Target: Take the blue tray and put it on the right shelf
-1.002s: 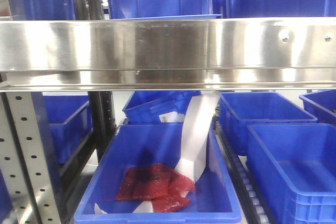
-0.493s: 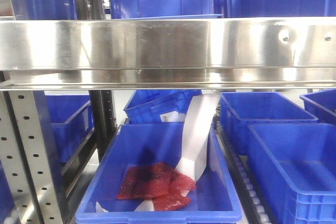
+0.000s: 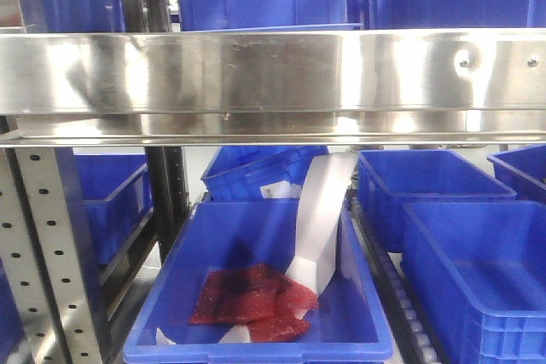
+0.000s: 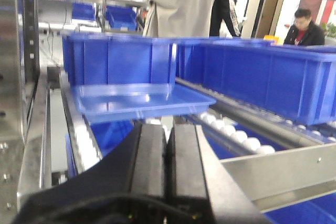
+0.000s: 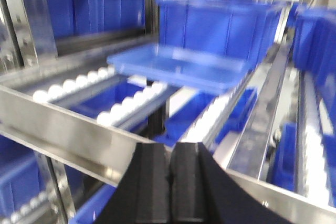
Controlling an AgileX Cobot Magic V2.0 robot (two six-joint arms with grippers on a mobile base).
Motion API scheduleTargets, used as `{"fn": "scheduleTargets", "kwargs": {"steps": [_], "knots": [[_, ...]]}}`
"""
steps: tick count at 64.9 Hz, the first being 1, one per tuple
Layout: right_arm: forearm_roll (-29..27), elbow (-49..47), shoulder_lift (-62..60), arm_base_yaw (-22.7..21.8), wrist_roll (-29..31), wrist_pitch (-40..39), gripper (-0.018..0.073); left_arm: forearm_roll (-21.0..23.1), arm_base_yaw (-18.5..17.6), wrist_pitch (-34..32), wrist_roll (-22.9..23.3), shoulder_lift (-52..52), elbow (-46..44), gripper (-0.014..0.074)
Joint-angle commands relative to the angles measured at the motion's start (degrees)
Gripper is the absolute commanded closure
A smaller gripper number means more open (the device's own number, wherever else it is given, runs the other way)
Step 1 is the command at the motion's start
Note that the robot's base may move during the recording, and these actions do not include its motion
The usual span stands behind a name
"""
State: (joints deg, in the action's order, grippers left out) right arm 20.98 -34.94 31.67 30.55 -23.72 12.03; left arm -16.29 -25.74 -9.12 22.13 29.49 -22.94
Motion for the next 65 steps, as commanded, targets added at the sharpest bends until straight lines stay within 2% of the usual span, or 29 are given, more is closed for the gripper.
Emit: {"fn": "scheduleTargets", "kwargs": {"steps": [1, 42, 47, 52, 58, 61, 65], "knots": [[1.0, -1.6, -0.7, 0.0, 0.6, -4.1, 0.0503, -0.2, -0.5, -6.5, 0.2, -0.7, -1.6, 0.0645], [0.2, 0.1, -2.0, -0.7, 0.3, -4.3, 0.0503, -0.2, -0.5, -7.7, 0.2, -0.9, -1.5, 0.0645], [-2.8, 1.9, -5.3, -4.2, 1.0, -4.1, 0.0503, -0.2, -0.5, -7.7, 0.2, -0.9, -1.5, 0.0645], [-6.1, 5.5, -10.3, -10.5, 9.6, -4.1, 0.0503, -0.2, -0.5, -7.7, 0.2, -0.9, -1.5, 0.0645], [-16.5, 10.6, -16.8, -19.0, 22.7, -4.4, 0.0503, -0.2, -0.5, -7.7, 0.2, -0.9, -1.5, 0.0645], [-20.0, 13.6, -19.4, -22.4, 26.0, -5.8, 0.0503, -0.2, -0.5, -7.7, 0.2, -0.9, -1.5, 0.0645], [-21.5, 17.7, -22.4, -26.5, 26.5, -8.9, 0.0503, -0.2, -0.5, -7.7, 0.2, -0.9, -1.5, 0.0645]]}}
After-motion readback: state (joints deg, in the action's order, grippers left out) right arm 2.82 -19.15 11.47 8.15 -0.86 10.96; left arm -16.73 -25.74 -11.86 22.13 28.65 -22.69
